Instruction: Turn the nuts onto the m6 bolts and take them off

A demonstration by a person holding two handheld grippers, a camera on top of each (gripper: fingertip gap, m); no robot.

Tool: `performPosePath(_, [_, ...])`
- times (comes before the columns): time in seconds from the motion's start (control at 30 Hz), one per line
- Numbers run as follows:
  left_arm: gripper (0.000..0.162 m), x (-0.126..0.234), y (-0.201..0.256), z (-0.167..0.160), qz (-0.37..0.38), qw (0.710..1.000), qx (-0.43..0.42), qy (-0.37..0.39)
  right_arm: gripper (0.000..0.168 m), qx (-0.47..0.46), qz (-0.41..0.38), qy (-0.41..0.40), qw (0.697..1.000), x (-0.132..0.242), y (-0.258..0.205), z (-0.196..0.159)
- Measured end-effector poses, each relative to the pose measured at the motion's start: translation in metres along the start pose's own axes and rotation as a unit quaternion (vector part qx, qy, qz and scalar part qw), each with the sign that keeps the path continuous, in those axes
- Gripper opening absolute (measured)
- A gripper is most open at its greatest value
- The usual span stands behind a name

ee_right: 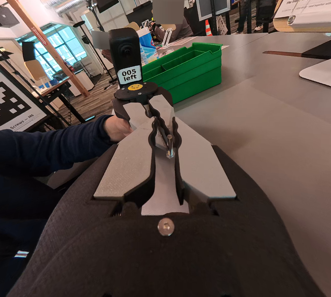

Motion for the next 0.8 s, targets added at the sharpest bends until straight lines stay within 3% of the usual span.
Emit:
performPosePath(0.37, [0.004, -0.0001, 0.0078, 0.0017, -0.02, 1.0, -0.008, 0.006, 0.0, 0.009, 0.001, -0.006, 1.0, -0.0029, -0.0034, -0.0022])
performPosePath(0.8, [0.004, 0.0, 0.0074, 0.002, -0.02, 1.0, -0.004, 0.009, 0.0, 0.024, -0.013, -0.011, 1.0, -0.0031, -0.0034, -0.0018])
Point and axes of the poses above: each gripper's, where its closed fingertips meet, x back along the fingers, z out of its top, y = z × x across the jaws, the point moved 3 cm from there along x, back along the fingers, and after that the axes turned 10 degrees about x, right-handed, at the moved point
